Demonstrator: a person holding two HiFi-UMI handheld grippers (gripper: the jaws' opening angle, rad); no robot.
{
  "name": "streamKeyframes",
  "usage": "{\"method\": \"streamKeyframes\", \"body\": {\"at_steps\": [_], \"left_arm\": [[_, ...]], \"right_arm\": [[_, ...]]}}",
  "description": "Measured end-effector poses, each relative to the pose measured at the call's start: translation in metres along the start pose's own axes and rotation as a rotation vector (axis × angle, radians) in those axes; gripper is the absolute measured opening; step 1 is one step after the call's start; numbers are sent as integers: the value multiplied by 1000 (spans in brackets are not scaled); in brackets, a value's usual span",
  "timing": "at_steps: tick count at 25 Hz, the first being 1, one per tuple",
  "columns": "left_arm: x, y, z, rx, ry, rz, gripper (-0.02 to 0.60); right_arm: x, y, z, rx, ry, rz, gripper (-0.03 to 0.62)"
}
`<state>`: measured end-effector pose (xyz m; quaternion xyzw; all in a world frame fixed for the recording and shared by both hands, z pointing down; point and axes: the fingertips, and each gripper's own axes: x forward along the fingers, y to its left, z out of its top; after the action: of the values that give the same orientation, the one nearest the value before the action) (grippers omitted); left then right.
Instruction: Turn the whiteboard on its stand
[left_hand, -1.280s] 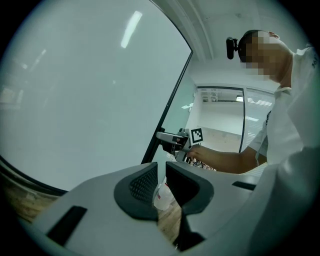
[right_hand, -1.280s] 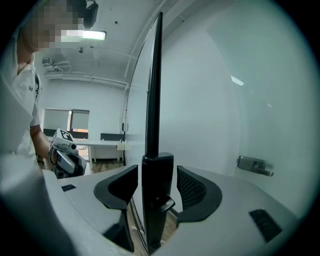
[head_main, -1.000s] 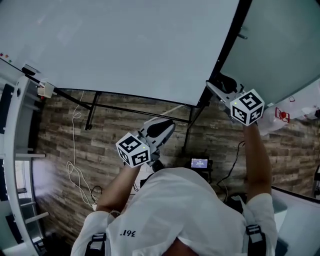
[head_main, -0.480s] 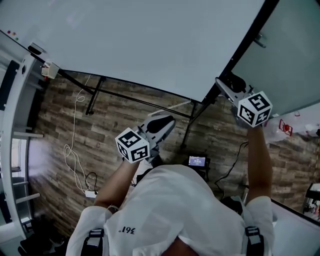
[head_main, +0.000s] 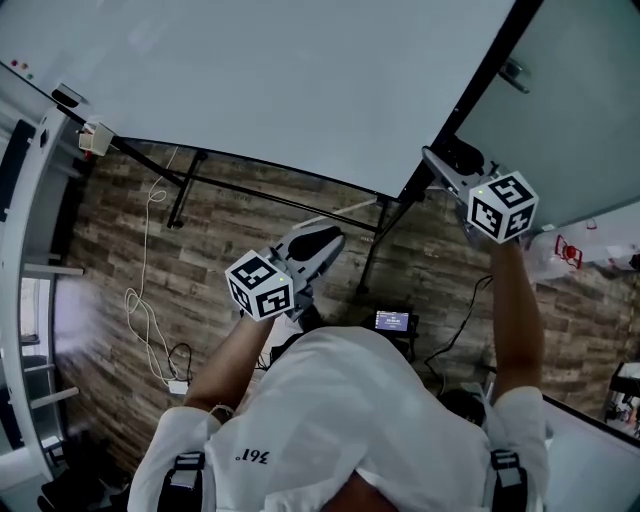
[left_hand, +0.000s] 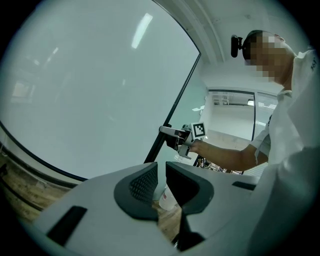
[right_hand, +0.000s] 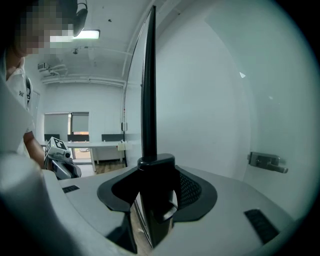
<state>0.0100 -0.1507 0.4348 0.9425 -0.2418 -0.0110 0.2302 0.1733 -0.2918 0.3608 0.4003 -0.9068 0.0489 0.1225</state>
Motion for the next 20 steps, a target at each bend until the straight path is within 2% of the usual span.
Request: {"method": "streamKeyframes", "body": {"at_steps": [16, 20], "left_arm": [[-21, 12, -5, -13, -3, 28, 41], [-22, 29, -1, -26, -4, 40, 41]], "right_arm": [[43, 21, 9, 4, -9, 35, 201], [67, 19, 13, 10, -9, 45, 201]]}}
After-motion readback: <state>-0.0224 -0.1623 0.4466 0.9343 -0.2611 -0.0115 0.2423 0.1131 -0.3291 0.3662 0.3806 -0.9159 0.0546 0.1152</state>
